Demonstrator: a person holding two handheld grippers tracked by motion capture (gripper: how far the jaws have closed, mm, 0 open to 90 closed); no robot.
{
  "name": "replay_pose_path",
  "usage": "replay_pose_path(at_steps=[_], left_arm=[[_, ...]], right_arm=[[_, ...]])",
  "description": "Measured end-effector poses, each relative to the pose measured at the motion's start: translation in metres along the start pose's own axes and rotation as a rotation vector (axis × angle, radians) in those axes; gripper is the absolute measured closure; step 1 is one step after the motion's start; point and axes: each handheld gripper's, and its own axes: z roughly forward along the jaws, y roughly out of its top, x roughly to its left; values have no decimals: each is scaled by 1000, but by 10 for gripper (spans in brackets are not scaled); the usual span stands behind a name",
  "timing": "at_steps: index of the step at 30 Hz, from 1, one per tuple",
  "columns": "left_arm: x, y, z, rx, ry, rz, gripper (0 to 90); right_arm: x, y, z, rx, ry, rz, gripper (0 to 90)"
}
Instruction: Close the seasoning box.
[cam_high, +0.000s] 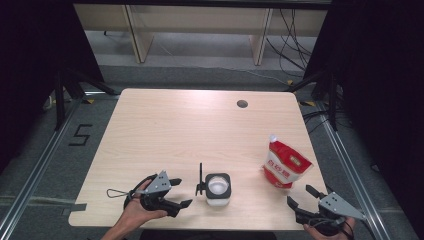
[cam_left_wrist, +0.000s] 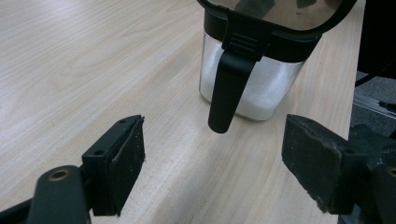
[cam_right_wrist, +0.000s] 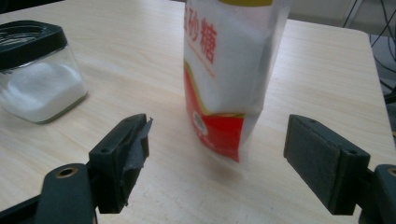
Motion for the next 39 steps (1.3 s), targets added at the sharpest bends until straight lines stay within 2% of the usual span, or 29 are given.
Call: replay_pose_path(at_steps=[3, 4, 5, 6, 7, 8, 9, 10, 11, 12, 13, 15, 16, 17, 18, 19, 20, 21, 22, 23, 24, 29, 31, 33, 36, 37, 38, 39], left_arm=[[1, 0, -1, 2, 3, 2, 210], [3, 1, -2, 1, 3, 14, 211], [1, 1, -1, -16, 9, -13, 213], [3, 2, -3, -6, 6, 5, 222], [5, 3, -3, -9, 7, 29, 242], [4, 4, -4, -12, 11, 18, 265], [4, 4, -4, -12, 11, 18, 286], [3, 4, -4, -17, 12, -3, 326], [4, 7, -6, -31, 16, 9, 371], [4, 8, -8, -28, 27, -3, 417], [6, 8, -8, -37, 17, -10, 491], [6, 10, -10, -43, 27, -11, 595], [6, 12, -11, -57, 31, 0, 661], [6, 12, -11, -57, 31, 0, 708], [5, 16, -13, -75, 35, 3, 750], [4, 17, -14, -81, 38, -7, 783], [2, 19, -14, -93, 40, -17, 813], [2, 19, -14, -93, 40, -17, 837], [0, 23, -15, -98, 40, -7, 858], [0, 23, -15, -98, 40, -7, 875], [-2, 27, -17, -96, 35, 10, 888], [-11, 38, -18, -94, 17, 46, 893], [-12, 40, -18, -94, 16, 43, 893], [-15, 45, -16, -101, -2, 60, 893], [-18, 50, -14, -97, -2, 54, 893], [-18, 50, -14, -97, -2, 54, 893], [-18, 53, -13, -97, 0, 69, 893], [-18, 54, -12, -101, -3, 75, 892]], right_arm=[[4, -1, -1, 16, 3, 23, 232], [2, -1, 0, 14, 18, -19, 233], [3, -1, 0, 11, 20, -30, 234], [4, -1, -1, 15, 15, -17, 235], [3, -1, -1, 7, 3, -47, 234], [7, -2, -2, 24, 11, 3, 235], [7, -2, -2, 24, 11, 3, 235], [5, -2, -2, 19, 13, -21, 233], [7, -3, -2, 21, 17, -10, 233], [5, -2, -1, 3, 13, -46, 233], [7, -3, -1, 7, 15, -38, 233], [7, -3, -1, 7, 20, -39, 234], [11, -3, -2, 18, 26, -2, 236], [11, -3, -2, 18, 26, -2, 236], [9, -3, -1, 10, 31, -41, 238], [10, -3, -1, 14, 36, -36, 238], [12, -3, -2, 24, 35, -3, 239], [11, -3, -1, 18, 40, -31, 239], [10, -3, -1, 14, 39, -39, 241], [10, -3, -1, 14, 39, -39, 241], [10, -3, -1, 15, 41, -37, 242], [11, -3, -1, 14, 42, -37, 243], [11, -3, -1, 14, 43, -39, 244], [11, -3, 0, 9, 42, -47, 245], [11, -3, 0, 10, 45, -45, 245], [13, -3, -1, 14, 44, -27, 245], [11, -3, 0, 10, 46, -53, 245], [12, -2, 0, 11, 45, -50, 245]])
